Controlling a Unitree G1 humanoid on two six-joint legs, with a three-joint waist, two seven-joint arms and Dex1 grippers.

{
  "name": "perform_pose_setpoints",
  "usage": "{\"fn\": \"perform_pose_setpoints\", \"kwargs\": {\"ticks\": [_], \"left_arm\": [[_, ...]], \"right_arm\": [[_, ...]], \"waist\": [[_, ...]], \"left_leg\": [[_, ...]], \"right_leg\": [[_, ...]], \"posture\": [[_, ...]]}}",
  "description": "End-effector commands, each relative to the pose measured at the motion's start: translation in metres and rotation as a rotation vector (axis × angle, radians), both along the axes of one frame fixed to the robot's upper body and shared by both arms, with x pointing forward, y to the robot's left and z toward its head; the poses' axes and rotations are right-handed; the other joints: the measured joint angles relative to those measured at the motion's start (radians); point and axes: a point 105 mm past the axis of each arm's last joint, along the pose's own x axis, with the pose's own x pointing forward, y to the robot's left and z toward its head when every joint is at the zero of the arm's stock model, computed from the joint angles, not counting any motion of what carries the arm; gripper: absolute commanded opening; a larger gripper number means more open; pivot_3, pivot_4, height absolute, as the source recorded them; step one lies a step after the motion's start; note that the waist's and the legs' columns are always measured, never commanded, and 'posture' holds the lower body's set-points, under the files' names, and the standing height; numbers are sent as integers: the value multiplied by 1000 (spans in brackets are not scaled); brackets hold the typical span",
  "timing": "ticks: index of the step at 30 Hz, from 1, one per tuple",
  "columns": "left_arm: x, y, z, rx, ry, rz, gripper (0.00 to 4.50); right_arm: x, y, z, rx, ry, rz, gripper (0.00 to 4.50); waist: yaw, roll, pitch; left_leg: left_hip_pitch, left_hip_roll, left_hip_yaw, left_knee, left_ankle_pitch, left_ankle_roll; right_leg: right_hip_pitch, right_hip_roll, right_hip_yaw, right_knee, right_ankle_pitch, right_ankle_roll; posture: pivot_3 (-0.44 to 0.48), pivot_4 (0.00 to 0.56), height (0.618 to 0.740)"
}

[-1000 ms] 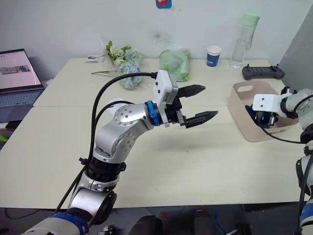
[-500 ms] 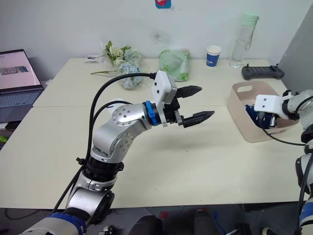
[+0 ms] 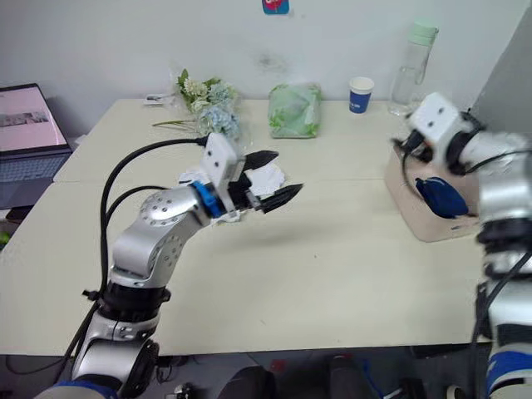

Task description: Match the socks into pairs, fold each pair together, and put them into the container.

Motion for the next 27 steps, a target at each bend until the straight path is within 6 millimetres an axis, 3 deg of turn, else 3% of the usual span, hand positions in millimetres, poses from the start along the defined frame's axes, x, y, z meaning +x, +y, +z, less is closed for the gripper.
{"fn": "perform_pose_setpoints", "kwargs": {"ticks": [1,3,8,12,20,27], "left_arm": [[-8,23,-8,7,-17,101,4500],[-14,38,-27,-7,29,181,4500],[-38,68,-75,-26,140,331,4500],[-60,90,-100,-73,184,442,4500],[-83,104,-123,-65,234,491,4500],[-71,98,-114,-22,192,465,4500]], "right_arm": [[-29,31,-2,237,15,5,3770],[-43,44,-32,282,61,-21,4485],[-73,50,-92,283,112,-110,4485],[-103,50,-123,321,155,-110,4485],[-127,38,-146,365,179,-170,4485],[-116,38,-141,364,154,-175,4485]], "waist": [[5,1,0],[18,1,0],[29,0,-1],[26,0,-1],[22,0,-1],[22,0,-1]], "left_leg": [[-1,0,-1,-1,0,0],[-8,-2,-2,2,0,0],[-9,-4,-2,3,0,0],[-6,-3,-1,1,0,0],[6,-2,-1,-1,-3,5],[6,-2,-1,-1,-3,4]], "right_leg": [[-1,0,0,0,0,0],[-7,-2,0,0,0,0],[-6,-3,1,-1,1,1],[-5,-2,1,-1,1,1],[4,1,1,-1,0,0],[4,1,1,-1,0,0]], "posture": [[0,150,740],[0,150,740],[0,150,740],[0,150,740],[0,150,740],[0,150,740]]}}
